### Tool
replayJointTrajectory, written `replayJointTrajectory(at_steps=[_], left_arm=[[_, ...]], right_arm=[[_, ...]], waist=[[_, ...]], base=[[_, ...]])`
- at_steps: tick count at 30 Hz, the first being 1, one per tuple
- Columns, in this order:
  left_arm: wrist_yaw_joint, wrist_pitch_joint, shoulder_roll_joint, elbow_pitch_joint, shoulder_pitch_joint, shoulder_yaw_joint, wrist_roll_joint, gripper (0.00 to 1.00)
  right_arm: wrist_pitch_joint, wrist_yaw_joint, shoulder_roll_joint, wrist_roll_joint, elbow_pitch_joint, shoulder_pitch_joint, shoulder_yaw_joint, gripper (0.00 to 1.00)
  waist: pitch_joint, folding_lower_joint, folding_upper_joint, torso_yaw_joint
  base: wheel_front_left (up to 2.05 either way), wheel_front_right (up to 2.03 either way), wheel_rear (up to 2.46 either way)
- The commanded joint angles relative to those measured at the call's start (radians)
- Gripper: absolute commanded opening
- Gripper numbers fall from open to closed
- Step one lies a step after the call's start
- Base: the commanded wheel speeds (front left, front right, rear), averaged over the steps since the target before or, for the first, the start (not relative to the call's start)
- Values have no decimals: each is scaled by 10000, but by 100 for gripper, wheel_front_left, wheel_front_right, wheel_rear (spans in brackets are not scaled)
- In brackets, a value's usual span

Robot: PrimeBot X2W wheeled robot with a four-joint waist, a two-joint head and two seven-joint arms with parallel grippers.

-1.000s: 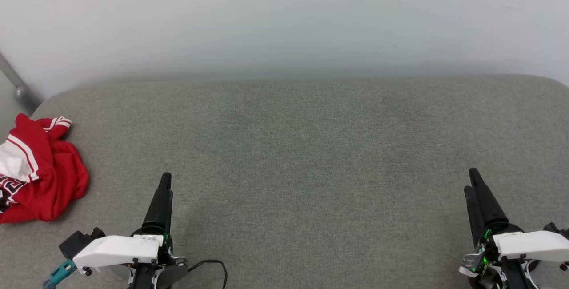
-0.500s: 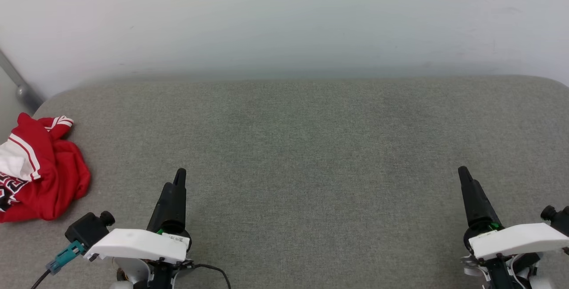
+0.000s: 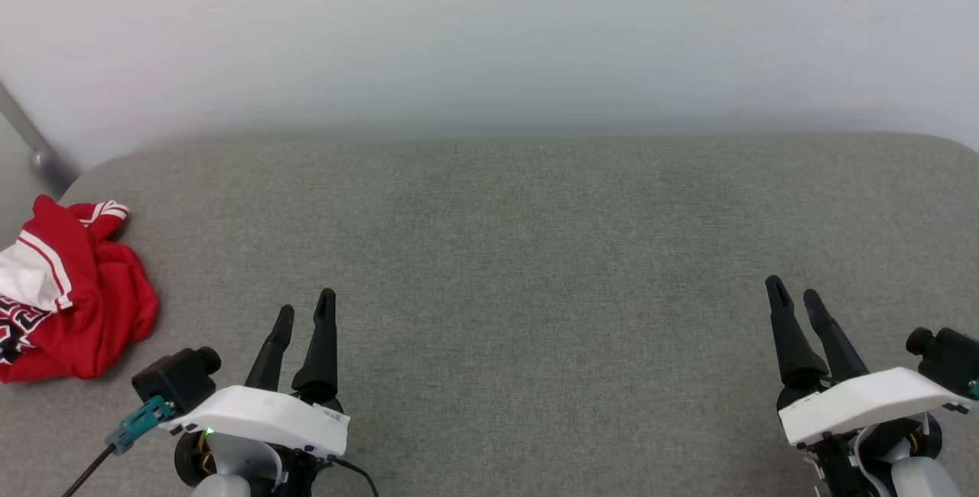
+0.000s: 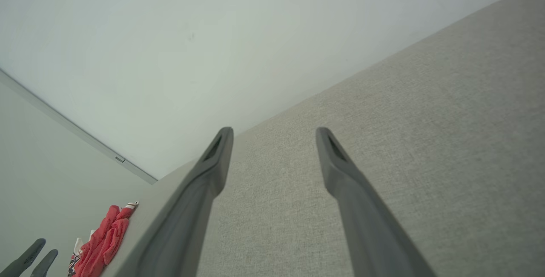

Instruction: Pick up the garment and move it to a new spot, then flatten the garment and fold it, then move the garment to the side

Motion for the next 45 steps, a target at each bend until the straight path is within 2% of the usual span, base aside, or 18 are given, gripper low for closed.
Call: replayJointTrajectory(at_steps=[1, 16, 28, 45], left_arm=[[81, -123, 126, -143, -290, -107, 423, 100], [672, -564, 582, -107, -429, -828, 2332, 100], [988, -844, 845, -19, -500, -1248, 3371, 100], [809, -1240, 700, 216, -579, -1255, 4209, 100]], right_arm=[[-3, -1, -45, -433, -157, -211, 26, 100], [37, -2, -17, -2577, -248, -122, -3, 100], [-36, -2, 44, -3864, -292, -167, -40, 100], [-211, -2, 165, -5560, -511, -178, -81, 100]], waist=[[-5, 0, 0, 11], [-22, 0, 0, 44], [-11, 0, 0, 72], [46, 0, 0, 95]], base=[[0, 0, 0], [0, 0, 0], [0, 0, 0], [0, 0, 0]])
